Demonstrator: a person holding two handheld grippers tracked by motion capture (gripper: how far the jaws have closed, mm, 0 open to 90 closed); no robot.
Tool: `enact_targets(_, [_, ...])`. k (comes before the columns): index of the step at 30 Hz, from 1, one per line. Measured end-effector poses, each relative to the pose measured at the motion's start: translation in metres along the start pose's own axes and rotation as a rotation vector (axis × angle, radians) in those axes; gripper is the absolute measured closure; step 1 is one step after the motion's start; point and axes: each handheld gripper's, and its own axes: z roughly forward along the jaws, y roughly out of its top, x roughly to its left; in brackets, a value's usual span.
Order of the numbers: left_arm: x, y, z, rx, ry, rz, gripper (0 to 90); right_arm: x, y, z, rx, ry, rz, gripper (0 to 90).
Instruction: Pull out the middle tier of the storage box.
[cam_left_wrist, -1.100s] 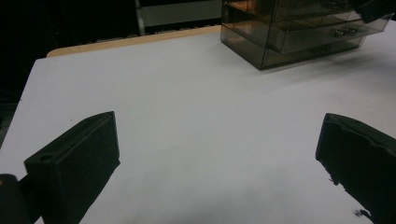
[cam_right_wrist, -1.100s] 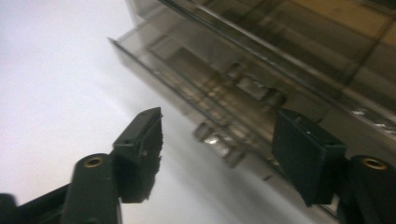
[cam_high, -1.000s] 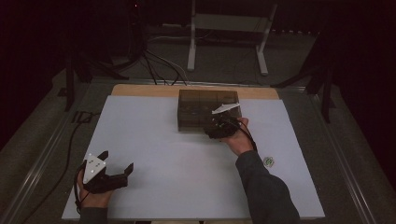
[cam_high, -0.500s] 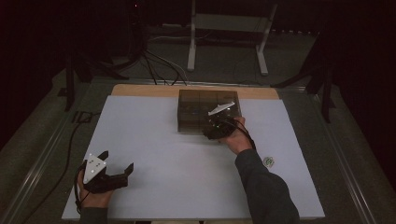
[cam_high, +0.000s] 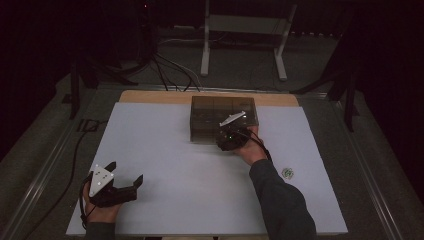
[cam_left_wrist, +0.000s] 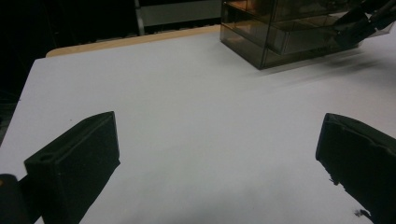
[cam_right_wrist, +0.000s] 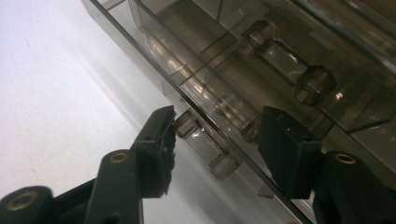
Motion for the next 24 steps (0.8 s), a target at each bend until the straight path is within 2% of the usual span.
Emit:
enact_targets(3, [-0.0001, 0.0000, 0.0000, 0.002, -0.001, 0.002, 0.6, 0.0014, -0.0002, -0.0013, -0.003, -0.006, -0.033, 49.2])
enact_targets(8, [0.0001, -0.0001, -0.0002, 0.000, 0.000, 0.000, 0.6, 0.0005, -0.0015, -0.0028, -0.004, 0.004, -0.045, 50.1])
enact_targets(24, [-0.0002, -0.0002, 0.0000, 0.005, -0.002, 0.003, 0.6, 0.0017, -0.0022, -0.0068, -0.001, 0.028, -0.053, 52.4])
